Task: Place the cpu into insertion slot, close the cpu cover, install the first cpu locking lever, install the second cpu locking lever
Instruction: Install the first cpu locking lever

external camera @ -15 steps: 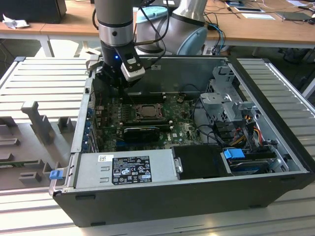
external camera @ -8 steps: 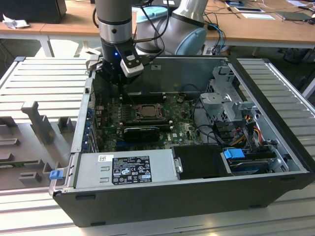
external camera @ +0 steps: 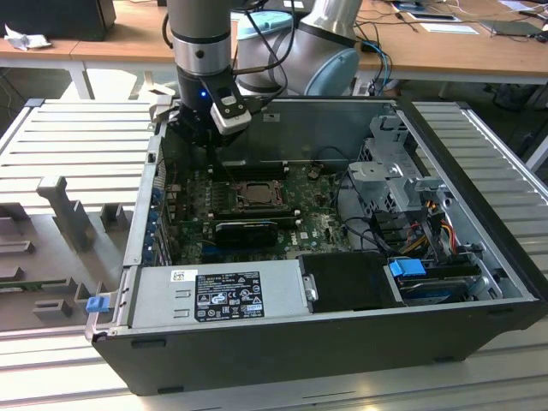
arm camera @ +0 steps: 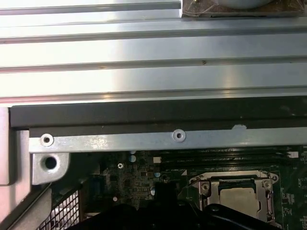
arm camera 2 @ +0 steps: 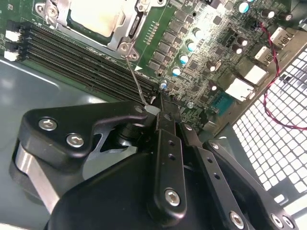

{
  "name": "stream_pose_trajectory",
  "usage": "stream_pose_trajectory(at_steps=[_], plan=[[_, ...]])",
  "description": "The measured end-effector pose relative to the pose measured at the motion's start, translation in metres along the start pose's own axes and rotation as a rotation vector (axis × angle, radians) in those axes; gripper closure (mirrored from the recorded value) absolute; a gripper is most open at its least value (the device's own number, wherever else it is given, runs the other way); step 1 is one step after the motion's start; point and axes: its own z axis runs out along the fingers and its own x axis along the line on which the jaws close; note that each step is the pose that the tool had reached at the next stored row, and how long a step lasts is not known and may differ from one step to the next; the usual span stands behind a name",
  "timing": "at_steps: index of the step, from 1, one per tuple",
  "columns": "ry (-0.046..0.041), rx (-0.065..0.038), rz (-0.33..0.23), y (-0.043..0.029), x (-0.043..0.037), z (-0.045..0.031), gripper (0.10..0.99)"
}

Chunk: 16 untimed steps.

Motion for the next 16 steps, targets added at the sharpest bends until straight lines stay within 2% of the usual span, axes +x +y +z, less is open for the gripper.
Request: stream_pose_trajectory(at_steps=[7,16], plan=[[0.0000,0.000,0.000,0.0002,-0.0034,0.0000,0.980],[-0.0001,0.000,0.000,0.0005,-0.0131,0.0001,0.980]])
